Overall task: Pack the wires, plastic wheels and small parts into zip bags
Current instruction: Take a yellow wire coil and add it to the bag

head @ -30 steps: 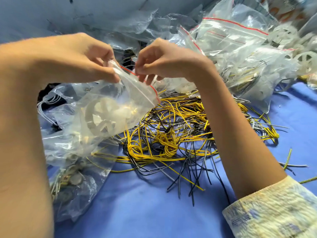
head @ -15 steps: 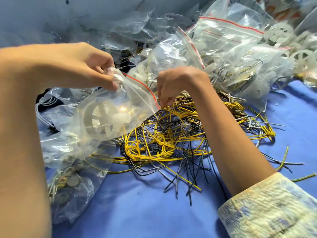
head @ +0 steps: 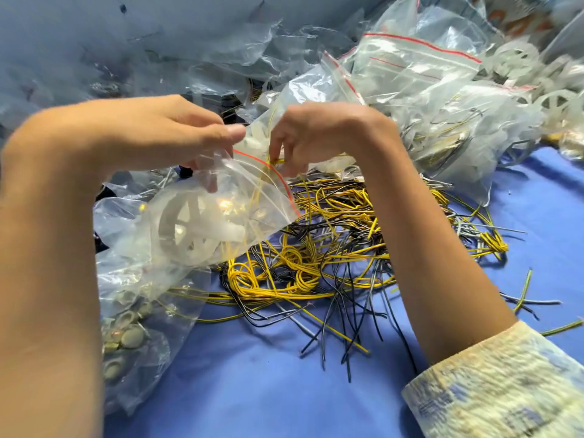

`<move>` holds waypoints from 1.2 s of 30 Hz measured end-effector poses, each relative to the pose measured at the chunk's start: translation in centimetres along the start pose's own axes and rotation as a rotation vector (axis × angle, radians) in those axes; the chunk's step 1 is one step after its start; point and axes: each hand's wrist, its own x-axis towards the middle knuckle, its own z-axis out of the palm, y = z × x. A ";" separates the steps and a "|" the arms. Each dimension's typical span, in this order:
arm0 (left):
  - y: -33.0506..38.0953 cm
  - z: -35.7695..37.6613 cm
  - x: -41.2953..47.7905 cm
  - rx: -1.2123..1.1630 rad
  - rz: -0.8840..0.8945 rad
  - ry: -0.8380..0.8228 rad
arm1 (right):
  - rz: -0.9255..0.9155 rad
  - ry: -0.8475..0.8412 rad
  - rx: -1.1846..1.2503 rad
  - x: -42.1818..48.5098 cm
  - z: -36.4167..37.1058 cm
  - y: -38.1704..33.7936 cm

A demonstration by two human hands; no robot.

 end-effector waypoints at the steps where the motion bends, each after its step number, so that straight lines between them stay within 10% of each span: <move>1: 0.0 0.1 0.1 -0.010 -0.003 0.020 | -0.024 0.038 0.000 -0.3 -0.4 -0.2; 14: 0.3 0.4 0.3 0.041 0.051 0.071 | -0.384 0.592 0.292 -2.5 -2.2 -1.9; 36: -1.1 0.4 0.7 0.009 0.208 0.190 | -0.272 0.302 0.396 -2.2 -1.9 -1.4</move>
